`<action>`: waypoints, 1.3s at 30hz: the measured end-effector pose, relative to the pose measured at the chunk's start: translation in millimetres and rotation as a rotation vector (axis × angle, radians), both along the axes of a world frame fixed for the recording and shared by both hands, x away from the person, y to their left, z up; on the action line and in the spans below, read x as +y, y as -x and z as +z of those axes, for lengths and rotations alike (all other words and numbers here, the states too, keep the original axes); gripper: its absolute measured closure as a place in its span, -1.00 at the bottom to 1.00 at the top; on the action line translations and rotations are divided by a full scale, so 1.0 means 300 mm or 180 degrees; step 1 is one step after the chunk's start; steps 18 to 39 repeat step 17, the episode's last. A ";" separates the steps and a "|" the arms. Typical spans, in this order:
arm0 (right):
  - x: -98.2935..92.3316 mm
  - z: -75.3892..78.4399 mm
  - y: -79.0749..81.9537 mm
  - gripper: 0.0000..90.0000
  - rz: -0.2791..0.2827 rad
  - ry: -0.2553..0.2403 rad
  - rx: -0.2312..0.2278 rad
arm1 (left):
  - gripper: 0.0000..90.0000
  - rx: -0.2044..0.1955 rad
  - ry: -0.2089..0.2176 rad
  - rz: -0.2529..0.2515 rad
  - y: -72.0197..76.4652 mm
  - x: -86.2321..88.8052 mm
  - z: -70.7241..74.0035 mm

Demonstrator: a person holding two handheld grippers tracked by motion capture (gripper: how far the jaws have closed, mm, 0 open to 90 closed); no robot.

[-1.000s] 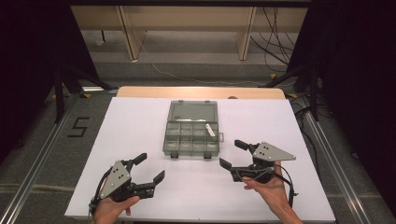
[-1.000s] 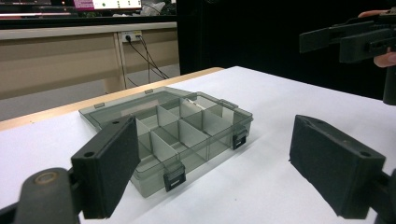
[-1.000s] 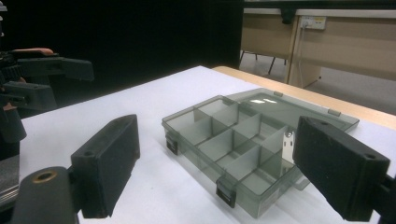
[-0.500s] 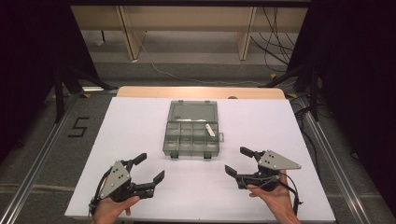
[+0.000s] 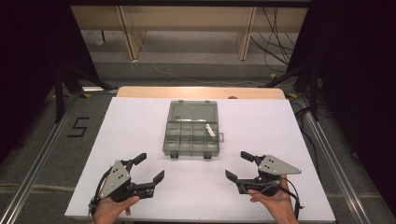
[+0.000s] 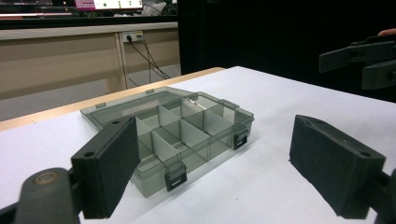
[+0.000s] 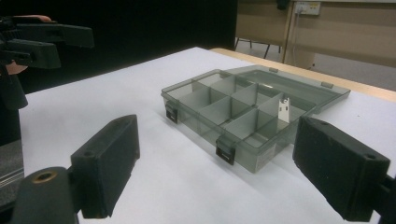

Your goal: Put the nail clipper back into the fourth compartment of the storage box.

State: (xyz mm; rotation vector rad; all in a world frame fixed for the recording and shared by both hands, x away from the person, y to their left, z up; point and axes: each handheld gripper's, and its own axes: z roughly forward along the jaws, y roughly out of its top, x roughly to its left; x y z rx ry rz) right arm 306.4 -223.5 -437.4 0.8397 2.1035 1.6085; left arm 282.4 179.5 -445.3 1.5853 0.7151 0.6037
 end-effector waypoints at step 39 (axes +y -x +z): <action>-0.006 0.001 -0.008 -0.65 0.0014 0.0034 0.0006 | -0.65 -0.0012 -0.0011 -0.0010 -0.002 -0.001 0.000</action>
